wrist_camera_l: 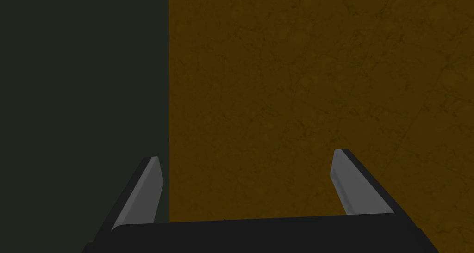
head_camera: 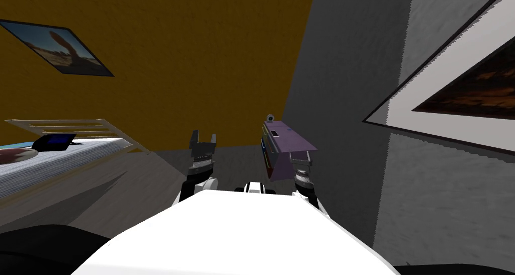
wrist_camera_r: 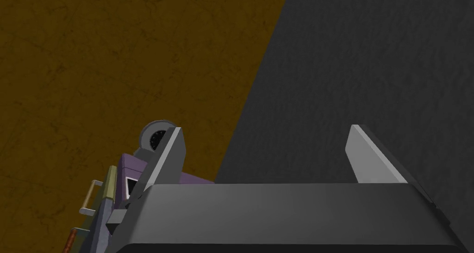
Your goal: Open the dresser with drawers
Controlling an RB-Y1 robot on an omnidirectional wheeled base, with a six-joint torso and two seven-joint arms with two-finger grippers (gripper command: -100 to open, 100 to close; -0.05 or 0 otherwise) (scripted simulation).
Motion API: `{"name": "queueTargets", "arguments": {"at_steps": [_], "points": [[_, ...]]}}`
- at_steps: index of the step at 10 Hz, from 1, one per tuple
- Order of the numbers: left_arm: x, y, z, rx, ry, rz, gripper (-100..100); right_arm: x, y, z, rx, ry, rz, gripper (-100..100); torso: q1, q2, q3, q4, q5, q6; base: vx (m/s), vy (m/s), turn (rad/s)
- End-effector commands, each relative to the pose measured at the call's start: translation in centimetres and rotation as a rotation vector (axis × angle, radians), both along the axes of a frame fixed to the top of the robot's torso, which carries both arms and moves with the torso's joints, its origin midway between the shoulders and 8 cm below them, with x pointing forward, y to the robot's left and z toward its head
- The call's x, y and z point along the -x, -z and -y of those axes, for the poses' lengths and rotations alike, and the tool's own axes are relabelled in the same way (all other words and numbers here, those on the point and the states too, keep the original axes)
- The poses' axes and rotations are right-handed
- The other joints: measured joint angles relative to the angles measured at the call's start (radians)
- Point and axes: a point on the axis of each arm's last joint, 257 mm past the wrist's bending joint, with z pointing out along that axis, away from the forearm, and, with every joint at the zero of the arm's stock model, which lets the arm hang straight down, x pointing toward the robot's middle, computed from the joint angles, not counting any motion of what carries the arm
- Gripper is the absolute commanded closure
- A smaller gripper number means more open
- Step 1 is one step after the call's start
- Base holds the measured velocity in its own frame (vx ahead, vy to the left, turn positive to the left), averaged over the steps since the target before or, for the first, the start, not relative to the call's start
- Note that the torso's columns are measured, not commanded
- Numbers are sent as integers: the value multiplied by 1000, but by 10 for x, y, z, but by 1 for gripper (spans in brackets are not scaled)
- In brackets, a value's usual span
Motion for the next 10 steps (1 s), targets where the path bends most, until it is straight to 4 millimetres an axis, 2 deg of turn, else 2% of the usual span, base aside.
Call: {"name": "queueTargets", "arguments": {"at_steps": [1, 3, 5, 7, 8, 10], "points": [[0, 0, 0, 0, 0, 0, 0, 1, 13, 2, -71, -46, -19, -100, 0, 0, -1, 0, 0, 1, 20, 6, -8], [0, 0, 0, 0, 0, 0, 0, 1, 35, 6, -140, -78, -47, -100, 0, 0, 0, 0, 0, 0, 39, 19, 81], [0, 0, 0, 0, 0, 0, 0, 1, 35, 6, -173, -104, -46, -100, -1, 1, 0, 0, 0, 1, 11, 4, -9], [0, 0, 0, 0, 0, 0, 0, 2, 57, 9, -247, -135, -74, -100, 0, 0, 0, 0, 0, 0, 38, 18, 80], [0, 0, 0, 0, 0, 0, 0, 2, 57, 9, -269, -152, -73, -100, 0, 0, -1, 0, 0, 1, 25, 6, 2], [0, 0, 0, 0, 0, 0, 0, 5, 77, 11, -338, -178, -94, -100, 0, 0, 0, 0, 0, 0, 51, 19, 75]]}}
